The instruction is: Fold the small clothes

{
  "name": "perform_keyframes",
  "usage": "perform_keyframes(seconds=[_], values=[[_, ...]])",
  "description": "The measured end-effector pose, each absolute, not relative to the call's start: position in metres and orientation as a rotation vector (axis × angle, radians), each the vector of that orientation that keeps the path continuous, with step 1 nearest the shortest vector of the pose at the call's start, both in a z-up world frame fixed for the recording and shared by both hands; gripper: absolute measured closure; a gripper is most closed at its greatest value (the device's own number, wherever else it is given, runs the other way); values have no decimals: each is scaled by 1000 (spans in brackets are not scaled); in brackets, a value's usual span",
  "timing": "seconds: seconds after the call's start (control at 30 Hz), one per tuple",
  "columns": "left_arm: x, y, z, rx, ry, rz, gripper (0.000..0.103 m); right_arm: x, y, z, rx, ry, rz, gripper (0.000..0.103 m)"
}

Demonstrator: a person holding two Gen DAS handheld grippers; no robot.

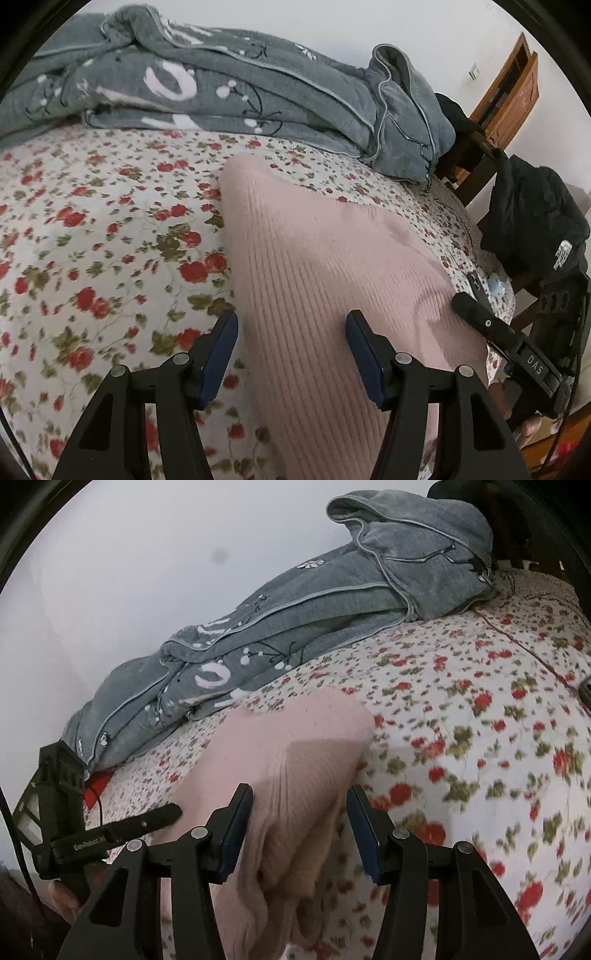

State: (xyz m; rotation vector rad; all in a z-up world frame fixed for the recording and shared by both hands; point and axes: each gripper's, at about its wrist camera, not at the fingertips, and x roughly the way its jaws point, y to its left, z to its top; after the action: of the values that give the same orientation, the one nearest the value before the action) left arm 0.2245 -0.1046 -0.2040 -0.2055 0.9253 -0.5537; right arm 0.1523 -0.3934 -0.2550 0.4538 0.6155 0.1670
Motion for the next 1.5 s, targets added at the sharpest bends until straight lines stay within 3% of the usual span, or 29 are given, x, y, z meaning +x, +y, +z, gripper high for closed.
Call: perform_keyframes(seconds=[0.17, 0.33, 0.5, 0.57, 0.7, 1.0, 1.2, 1.33, 1.5], values=[[244, -104, -215, -247, 971, -581, 42, 190, -389, -272, 448, 780, 157, 50], [251, -103, -225, -258, 978, -613, 42, 200, -394, -291, 517, 796, 221, 44], [266, -104, -235, -329, 1007, -614, 49, 212, -391, -298, 523, 814, 264, 42], [268, -104, -234, -351, 996, -611, 65, 216, -387, -296, 543, 819, 321, 61], [265, -99, -216, -332, 920, -603, 70, 213, -373, -273, 480, 760, 320, 70], [287, -22, -177, -297, 773, -464, 70, 266, -287, -231, 445, 670, 476, 70], [319, 22, -203, -294, 816, -383, 69, 306, -236, -252, 398, 713, 513, 70], [333, 19, -237, -260, 886, -331, 60, 329, -225, -286, 309, 863, 407, 63], [316, 18, -221, -194, 848, -298, 54, 291, -237, -247, 257, 785, 343, 58]])
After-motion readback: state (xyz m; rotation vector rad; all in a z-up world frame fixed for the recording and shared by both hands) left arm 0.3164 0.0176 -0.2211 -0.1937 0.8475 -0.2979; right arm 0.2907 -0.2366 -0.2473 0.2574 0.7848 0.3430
